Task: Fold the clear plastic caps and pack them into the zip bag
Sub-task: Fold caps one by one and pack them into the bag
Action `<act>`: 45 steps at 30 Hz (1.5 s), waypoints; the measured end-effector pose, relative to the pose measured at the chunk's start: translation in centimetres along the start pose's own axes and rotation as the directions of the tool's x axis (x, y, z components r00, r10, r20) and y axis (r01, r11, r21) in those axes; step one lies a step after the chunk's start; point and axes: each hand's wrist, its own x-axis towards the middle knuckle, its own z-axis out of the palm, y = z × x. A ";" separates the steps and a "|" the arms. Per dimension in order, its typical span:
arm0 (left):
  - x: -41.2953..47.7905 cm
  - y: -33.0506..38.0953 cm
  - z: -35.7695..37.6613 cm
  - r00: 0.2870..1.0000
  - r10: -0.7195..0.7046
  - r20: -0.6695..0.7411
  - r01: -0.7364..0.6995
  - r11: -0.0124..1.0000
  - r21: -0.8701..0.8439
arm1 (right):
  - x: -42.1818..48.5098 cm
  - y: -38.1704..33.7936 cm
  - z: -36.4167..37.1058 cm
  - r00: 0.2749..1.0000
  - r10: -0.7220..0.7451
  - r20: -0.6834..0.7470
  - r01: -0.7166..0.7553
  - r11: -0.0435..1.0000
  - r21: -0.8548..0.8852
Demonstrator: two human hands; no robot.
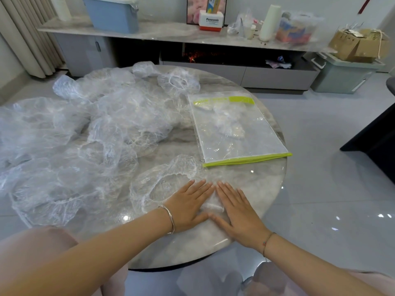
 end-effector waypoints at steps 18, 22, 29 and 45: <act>0.0 0.3 -2.3 0.948 -0.165 -0.273 0.085 0.955 -0.283 | 1.2 1.4 -2.1 0.919 0.053 -0.391 0.031 0.978 0.204; 0.2 0.3 -2.3 0.909 -0.377 -0.175 0.233 0.811 -0.536 | 1.3 1.4 -1.9 0.929 0.276 -0.249 -0.117 0.854 0.508; 0.5 0.4 -2.7 0.882 -0.463 -0.085 0.333 0.740 -0.584 | 1.3 0.6 -2.2 0.889 0.407 -0.209 -0.218 0.779 0.589; 1.4 0.3 0.0 0.937 0.022 -0.349 -0.033 0.999 -0.024 | 1.1 0.6 -3.0 0.848 0.454 -0.273 -0.248 0.796 0.553</act>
